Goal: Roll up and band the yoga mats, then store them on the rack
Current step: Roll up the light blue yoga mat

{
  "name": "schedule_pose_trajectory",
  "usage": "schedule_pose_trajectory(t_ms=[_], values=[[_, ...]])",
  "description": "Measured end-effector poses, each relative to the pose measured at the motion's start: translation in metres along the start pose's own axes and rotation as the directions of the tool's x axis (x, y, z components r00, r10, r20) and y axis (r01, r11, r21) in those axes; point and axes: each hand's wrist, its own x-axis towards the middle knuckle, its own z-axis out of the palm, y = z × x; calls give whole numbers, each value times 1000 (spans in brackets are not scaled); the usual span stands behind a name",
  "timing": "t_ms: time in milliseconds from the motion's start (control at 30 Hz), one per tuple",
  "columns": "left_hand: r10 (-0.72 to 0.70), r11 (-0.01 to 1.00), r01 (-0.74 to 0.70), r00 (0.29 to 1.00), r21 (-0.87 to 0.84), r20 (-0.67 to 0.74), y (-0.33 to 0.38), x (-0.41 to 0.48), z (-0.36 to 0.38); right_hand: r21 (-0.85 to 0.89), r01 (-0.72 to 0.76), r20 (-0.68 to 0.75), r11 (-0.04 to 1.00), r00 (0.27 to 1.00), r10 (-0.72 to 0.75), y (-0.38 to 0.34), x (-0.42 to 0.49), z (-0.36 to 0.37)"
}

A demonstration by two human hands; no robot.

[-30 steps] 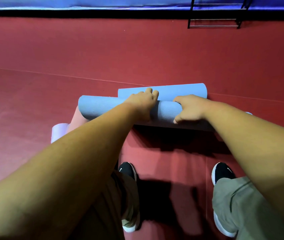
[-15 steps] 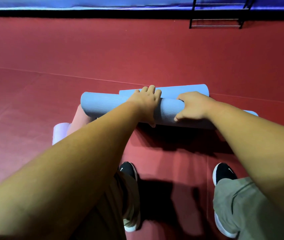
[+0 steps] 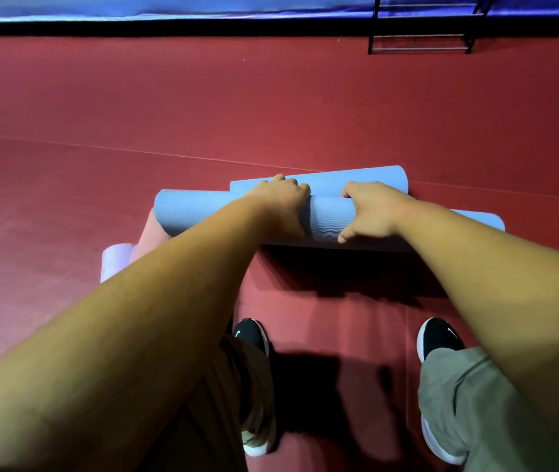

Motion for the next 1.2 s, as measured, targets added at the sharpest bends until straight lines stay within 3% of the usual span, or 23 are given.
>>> schedule_pose_trajectory(t_ms=[167,333,500,800,967,1200], values=[[-5,982,9,1000,189,-21,7,-4,0,27,5,14,1000,1000,-6,3,2,1],[-11,1000,11,1000,5,10,9,0,-2,-5,5,96,1000,995,-5,2,3,3],[-48,994,55,996,-99,80,2,1,-8,-105,25,-9,994,1000,-26,0,-4,5],[-72,986,71,997,153,-2,9,-6,-1,22,14,-13,1000,1000,-14,1,-4,-2],[-73,997,73,997,13,-23,11,-4,-6,24,21,13,999,1000,-21,2,-2,0],[-82,992,85,996,-98,35,8,-3,-10,-113,44,-9,993,999,-45,-2,-6,3]])
